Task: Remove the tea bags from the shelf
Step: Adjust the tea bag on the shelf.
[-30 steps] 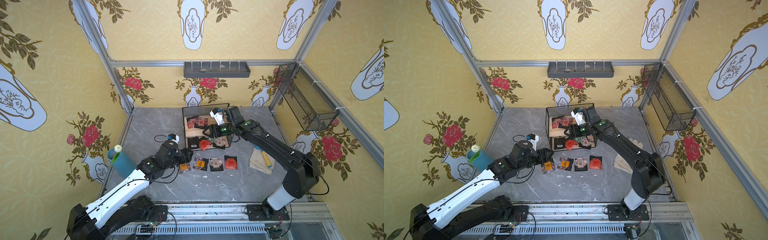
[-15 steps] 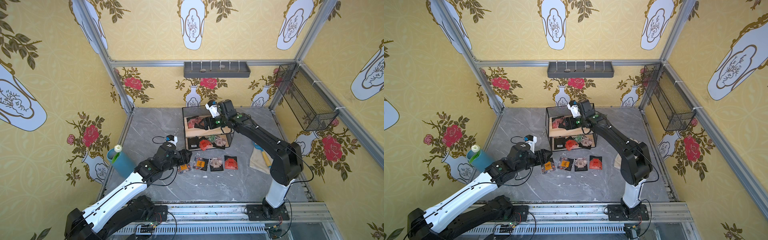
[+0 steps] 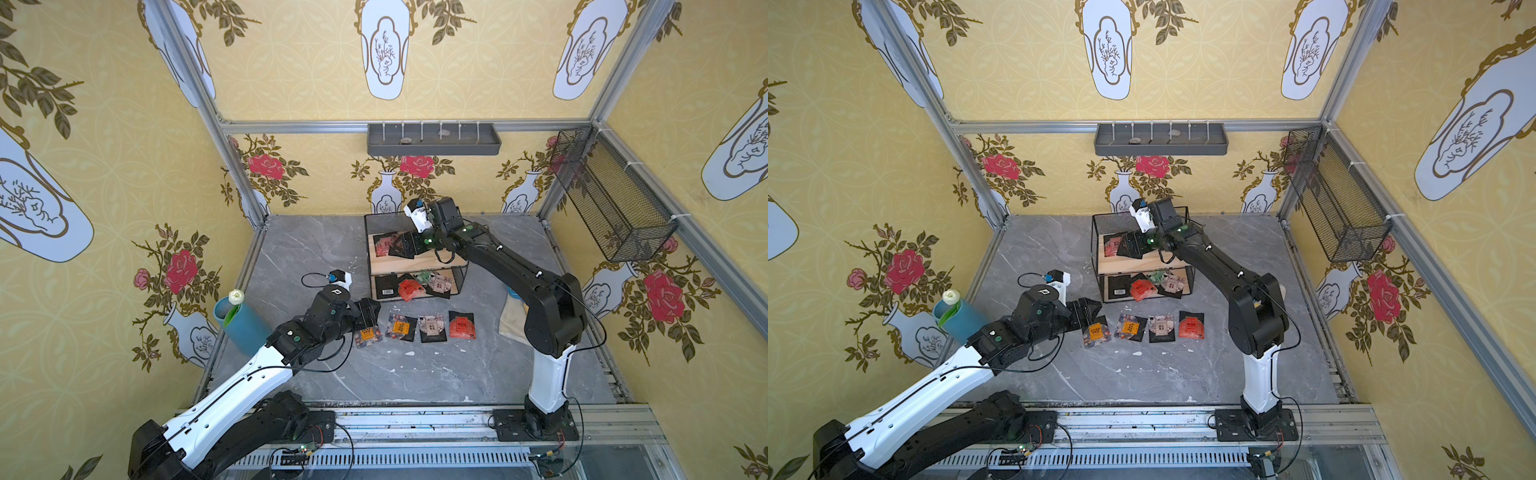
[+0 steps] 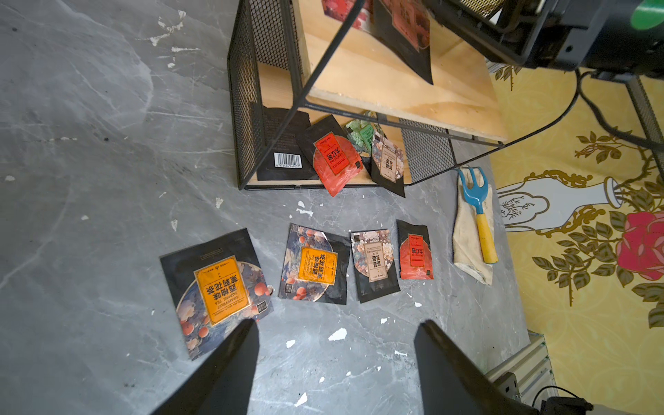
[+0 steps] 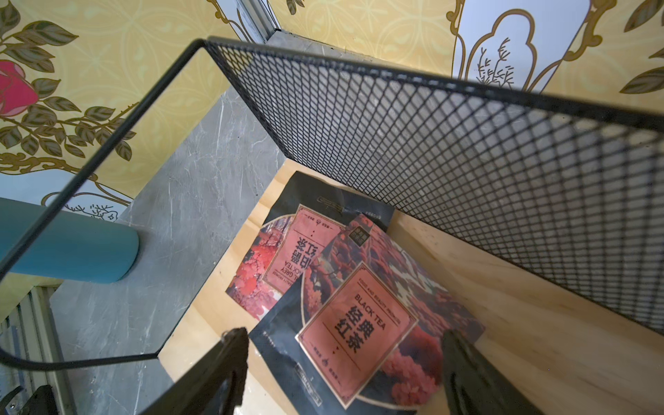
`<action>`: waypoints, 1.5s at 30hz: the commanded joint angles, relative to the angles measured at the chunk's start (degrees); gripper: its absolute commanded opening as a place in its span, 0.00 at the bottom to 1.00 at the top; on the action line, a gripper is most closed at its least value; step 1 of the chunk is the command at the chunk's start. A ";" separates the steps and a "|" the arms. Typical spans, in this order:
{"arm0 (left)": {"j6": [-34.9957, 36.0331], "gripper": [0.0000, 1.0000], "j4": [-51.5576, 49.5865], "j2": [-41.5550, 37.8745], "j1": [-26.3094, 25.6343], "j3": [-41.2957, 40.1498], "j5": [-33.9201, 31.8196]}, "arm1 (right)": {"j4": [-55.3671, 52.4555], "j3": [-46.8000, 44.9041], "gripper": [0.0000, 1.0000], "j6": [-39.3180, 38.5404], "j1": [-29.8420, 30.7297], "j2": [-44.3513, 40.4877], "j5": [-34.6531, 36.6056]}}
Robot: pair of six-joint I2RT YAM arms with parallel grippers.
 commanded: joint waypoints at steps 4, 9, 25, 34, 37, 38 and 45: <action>0.68 0.77 -0.05 0.48 0.46 -0.55 0.17 | 4.83 0.39 0.87 -2.18 -0.13 1.26 1.03; 0.72 0.77 -0.04 0.62 0.79 -0.56 0.30 | 6.26 0.22 0.87 -2.80 -0.22 1.98 0.99; 0.61 0.77 0.92 0.65 1.93 -1.76 1.36 | 5.41 -2.40 0.84 -3.02 0.57 0.69 -1.69; 0.43 0.77 1.63 0.57 2.21 -2.39 1.87 | 4.02 -6.05 0.81 -2.64 1.65 -2.31 -2.16; 0.50 0.77 1.63 0.57 2.30 -2.37 2.02 | 3.10 -7.07 0.80 -2.54 2.32 -3.38 -2.54; 0.50 0.77 1.63 0.57 2.30 -2.49 2.01 | 3.04 -7.56 0.80 -2.54 2.60 -3.84 -2.56; 0.32 0.77 1.81 0.05 2.39 -2.90 2.18 | 1.90 -10.54 0.78 -1.85 4.01 -6.93 -2.24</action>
